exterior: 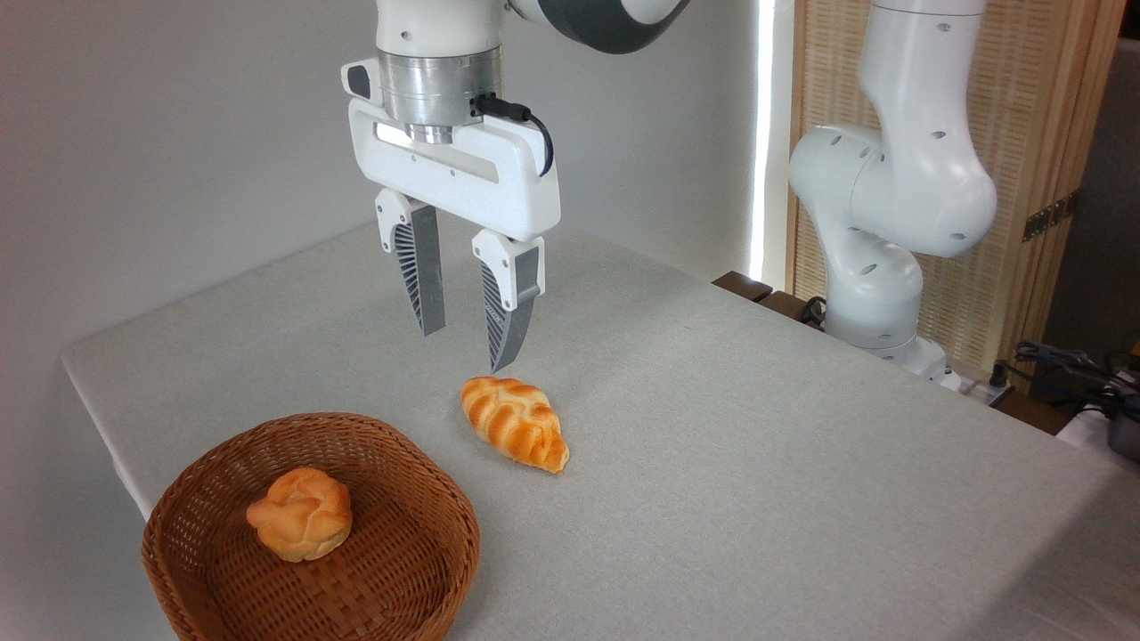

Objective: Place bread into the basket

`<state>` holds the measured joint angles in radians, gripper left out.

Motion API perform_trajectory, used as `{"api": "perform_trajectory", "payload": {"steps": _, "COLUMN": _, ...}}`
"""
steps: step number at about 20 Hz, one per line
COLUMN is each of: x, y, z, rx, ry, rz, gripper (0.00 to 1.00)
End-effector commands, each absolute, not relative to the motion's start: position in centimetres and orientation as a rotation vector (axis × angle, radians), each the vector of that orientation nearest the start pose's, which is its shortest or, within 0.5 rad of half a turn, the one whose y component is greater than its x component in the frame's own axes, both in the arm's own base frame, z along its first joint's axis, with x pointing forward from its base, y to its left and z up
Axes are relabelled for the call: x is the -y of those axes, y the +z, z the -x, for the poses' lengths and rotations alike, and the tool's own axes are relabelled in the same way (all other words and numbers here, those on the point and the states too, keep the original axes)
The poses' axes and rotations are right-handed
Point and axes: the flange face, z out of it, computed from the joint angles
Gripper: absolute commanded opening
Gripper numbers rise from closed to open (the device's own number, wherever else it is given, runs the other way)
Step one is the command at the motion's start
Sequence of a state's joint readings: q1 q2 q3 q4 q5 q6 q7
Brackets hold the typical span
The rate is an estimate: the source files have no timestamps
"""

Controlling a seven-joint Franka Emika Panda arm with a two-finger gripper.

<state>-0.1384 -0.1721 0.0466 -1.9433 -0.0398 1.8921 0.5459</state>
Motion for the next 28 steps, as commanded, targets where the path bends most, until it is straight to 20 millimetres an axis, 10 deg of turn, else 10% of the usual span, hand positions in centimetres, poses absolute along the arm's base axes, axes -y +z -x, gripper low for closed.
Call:
{"api": "perform_trajectory", "payload": {"steps": 1, "x": 4.5, "y": 57.3, "z": -52.1, "rx": -0.987, "ry": -0.204, "rz": 3.012, "gripper": 1.0}}
{"api": "perform_trajectory", "payload": {"steps": 13, "x": 4.6, "y": 57.6, "z": -51.7, "rx": -0.993, "ry": -0.202, "rz": 3.008, "gripper": 1.0}}
{"api": "perform_trajectory", "payload": {"steps": 18, "x": 4.9, "y": 54.6, "z": -51.1, "rx": -1.031, "ry": -0.11, "rz": 3.011, "gripper": 1.0}}
{"api": "perform_trajectory", "payload": {"steps": 28, "x": 7.1, "y": 49.4, "z": -49.1, "rx": -1.877, "ry": 0.037, "rz": 2.607, "gripper": 1.0}}
